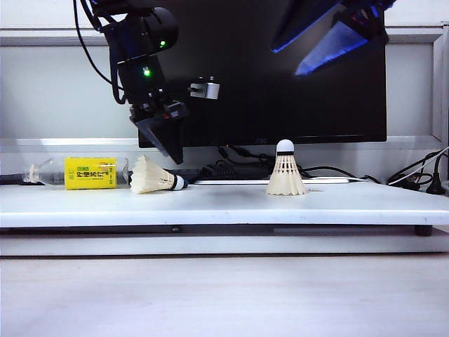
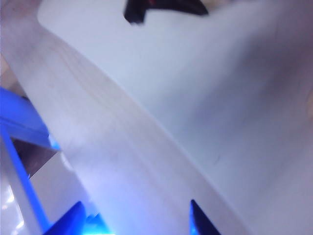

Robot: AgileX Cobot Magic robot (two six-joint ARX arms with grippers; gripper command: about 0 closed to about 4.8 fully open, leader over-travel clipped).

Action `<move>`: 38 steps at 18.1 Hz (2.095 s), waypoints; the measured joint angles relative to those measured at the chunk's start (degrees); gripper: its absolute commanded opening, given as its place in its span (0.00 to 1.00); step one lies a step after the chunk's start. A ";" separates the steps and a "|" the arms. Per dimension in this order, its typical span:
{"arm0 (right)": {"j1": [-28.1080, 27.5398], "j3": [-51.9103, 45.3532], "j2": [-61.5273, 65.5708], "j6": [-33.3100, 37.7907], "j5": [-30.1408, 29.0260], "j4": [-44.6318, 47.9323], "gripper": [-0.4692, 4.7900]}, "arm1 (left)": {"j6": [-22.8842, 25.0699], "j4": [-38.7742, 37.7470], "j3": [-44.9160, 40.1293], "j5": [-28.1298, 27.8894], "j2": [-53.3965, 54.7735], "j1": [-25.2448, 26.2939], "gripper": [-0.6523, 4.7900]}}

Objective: Stack the badminton balls on the table vertically.

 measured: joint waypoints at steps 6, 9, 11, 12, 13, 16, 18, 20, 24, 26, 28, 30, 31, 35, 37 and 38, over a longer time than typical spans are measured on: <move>0.00 0.00 -0.02 -0.02 0.92 4.81 0.61 | 1.27 2.10 0.11 -0.15 3.08 0.00 0.73; 0.00 0.00 -0.02 0.02 1.60 4.79 0.61 | 1.77 2.58 0.09 -1.66 3.78 0.00 0.73; 0.00 -0.02 0.00 0.02 1.62 4.81 0.61 | 2.05 3.85 0.11 -2.34 3.78 0.00 0.73; 0.00 -0.02 0.00 0.02 1.62 4.79 0.61 | 2.14 4.48 0.11 -2.86 3.78 0.00 0.73; 0.00 -0.02 0.00 0.02 1.62 4.79 0.61 | 2.32 4.92 0.15 -3.43 3.78 0.02 0.73; 0.00 -0.02 0.00 0.02 1.62 4.79 0.61 | 2.97 5.16 0.17 -3.85 3.78 0.02 0.73; 0.00 -0.02 0.00 0.02 1.64 4.81 0.61 | 2.97 5.64 0.24 -4.13 4.17 0.02 0.73; 0.00 -0.02 -0.02 0.02 1.68 4.81 0.61 | 2.99 5.92 0.26 -5.27 5.31 0.02 0.73; 0.00 -0.02 0.00 0.02 1.70 4.79 0.61 | 2.97 6.12 0.26 -5.55 6.34 0.02 0.73; 0.00 -0.02 0.00 0.02 1.70 4.79 0.61 | 2.25 6.16 0.28 -6.03 6.34 0.02 0.73; 0.00 -0.02 0.00 0.02 1.70 4.81 0.61 | 0.68 6.78 0.28 -6.60 6.34 0.02 0.73; 0.00 -0.02 0.00 0.02 1.70 4.79 0.61 | 0.31 7.06 0.28 -6.67 6.34 0.02 0.73; 0.00 -0.02 0.00 0.02 1.70 4.79 0.61 | 0.11 7.19 0.28 -6.67 6.34 0.02 0.73; 0.00 -0.02 0.00 0.02 1.68 4.79 0.61 | -1.77 9.22 0.28 -6.60 6.34 0.00 0.73; 0.00 -0.02 0.00 0.02 1.68 4.79 0.61 | -2.21 9.92 0.28 -5.38 6.34 0.00 0.73; 0.00 -0.02 0.00 0.02 1.66 4.81 0.61 | -2.56 10.78 0.28 -4.81 6.38 0.00 0.73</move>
